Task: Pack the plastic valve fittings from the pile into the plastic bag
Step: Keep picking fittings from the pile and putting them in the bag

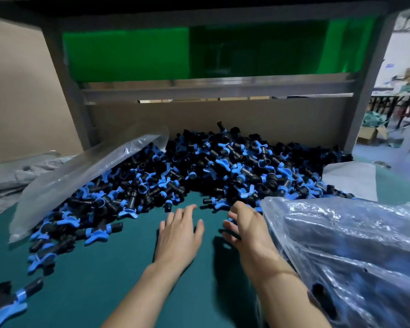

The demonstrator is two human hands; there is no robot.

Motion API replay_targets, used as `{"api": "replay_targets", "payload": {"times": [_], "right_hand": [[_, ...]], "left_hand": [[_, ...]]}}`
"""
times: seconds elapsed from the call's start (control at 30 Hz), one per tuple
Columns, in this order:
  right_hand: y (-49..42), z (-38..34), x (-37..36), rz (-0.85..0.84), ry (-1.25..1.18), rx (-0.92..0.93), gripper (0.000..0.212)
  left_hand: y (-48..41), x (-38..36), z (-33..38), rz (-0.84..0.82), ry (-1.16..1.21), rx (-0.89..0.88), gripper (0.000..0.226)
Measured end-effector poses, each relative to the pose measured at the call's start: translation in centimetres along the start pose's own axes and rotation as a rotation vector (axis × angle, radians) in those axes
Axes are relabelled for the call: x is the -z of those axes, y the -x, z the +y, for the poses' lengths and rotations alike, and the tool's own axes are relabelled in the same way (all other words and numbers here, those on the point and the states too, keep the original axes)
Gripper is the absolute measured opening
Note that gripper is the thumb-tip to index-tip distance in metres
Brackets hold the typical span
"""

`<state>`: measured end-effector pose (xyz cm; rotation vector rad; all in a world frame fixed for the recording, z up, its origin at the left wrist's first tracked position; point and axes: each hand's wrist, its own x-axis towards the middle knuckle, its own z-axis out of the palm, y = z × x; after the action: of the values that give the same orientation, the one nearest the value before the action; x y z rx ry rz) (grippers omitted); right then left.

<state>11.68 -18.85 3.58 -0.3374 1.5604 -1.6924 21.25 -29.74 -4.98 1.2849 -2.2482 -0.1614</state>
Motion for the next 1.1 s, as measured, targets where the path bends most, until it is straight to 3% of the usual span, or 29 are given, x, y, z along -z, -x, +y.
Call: {"api": "replay_targets", "payload": {"times": [0.17, 0.33, 0.47, 0.53, 0.63, 0.7, 0.87, 1.1], "right_hand": [[-0.4, 0.0, -0.1, -0.005, -0.065, -0.028, 0.009], [-0.2, -0.2, -0.4, -0.03, -0.057, -0.024, 0.011], [0.1, -0.5, -0.5, -0.041, 0.002, 0.015, 0.011], [0.1, -0.6, -0.4, -0.023, 0.016, 0.058, 0.01], [0.2, -0.6, -0.3, -0.015, 0.057, 0.09, 0.027], [0.5, -0.6, -0.3, -0.093, 0.135, 0.156, 0.03], [0.5, 0.6, -0.9, -0.263, 0.393, 0.268, 0.018], [-0.7, 2.4, -1.4, -0.248, 0.466, 0.328, 0.016]], "left_hand": [[-3.8, -1.2, 0.5, -0.062, 0.035, -0.061, 0.049], [-4.9, -1.6, 0.5, -0.027, 0.088, -0.077, 0.028], [-3.0, -0.7, -0.2, 0.016, 0.306, 0.008, 0.014], [-1.5, 0.3, -0.3, 0.059, 0.521, 0.098, 0.023], [0.8, 2.1, -0.5, 0.146, 0.756, 0.223, 0.034], [2.2, 3.1, -0.6, 0.178, 0.858, 0.284, 0.034], [4.6, 4.5, -0.5, 0.138, 0.901, 0.362, 0.043], [4.9, 5.9, 0.1, 0.185, 0.939, 0.364, 0.044]]}}
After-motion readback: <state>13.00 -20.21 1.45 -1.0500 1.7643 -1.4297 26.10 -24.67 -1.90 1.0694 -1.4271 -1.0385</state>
